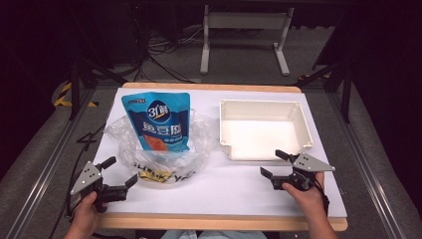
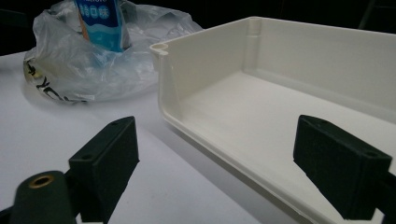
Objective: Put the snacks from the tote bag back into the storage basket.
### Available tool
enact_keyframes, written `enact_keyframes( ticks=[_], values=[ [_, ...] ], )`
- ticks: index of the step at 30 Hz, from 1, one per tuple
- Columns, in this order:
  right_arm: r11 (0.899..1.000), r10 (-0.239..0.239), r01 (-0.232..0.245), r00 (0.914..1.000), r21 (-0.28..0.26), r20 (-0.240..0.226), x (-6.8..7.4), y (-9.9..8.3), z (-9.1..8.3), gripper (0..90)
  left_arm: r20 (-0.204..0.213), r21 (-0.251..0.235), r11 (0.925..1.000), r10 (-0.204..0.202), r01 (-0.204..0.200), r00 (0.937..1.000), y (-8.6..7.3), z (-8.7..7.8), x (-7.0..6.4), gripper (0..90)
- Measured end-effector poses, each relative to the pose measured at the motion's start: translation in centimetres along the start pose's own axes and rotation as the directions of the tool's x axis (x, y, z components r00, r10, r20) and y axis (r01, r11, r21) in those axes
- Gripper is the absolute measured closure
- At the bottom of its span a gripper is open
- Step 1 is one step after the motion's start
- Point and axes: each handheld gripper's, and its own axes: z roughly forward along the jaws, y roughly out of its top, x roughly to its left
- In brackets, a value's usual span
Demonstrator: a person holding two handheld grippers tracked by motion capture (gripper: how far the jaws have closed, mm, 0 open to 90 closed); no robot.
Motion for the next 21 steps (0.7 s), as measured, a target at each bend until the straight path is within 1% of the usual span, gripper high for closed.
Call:
enact_keyframes(
  ticks=[12,15,19,21],
  values=[
    [0.999,-0.001,0.001,0.9999,-0.042,-0.013,0.2,0.5,-0.1,13.7,-0.001,-0.001,1.0000,0.001,-0.001,1.0000,0.0,0.0,0.0,0.1],
    [0.999,0.000,0.000,0.9999,-0.043,-0.013,0.2,0.9,-0.3,13.4,-0.002,-0.001,1.0000,-0.001,0.001,1.0000,0.0,0.0,0.0,0.1],
    [0.999,-0.014,0.013,0.9998,-0.043,-0.012,0.3,1.3,-0.6,13.6,-0.006,-0.001,1.0000,-0.002,0.002,1.0000,0.0,0.0,0.0,0.1],
    [0.999,-0.009,0.009,0.9999,-0.042,-0.010,0.3,1.7,-0.9,13.5,-0.008,-0.015,0.9999,-0.003,0.003,1.0000,0.0,0.0,0.0,0.2]
  ],
)
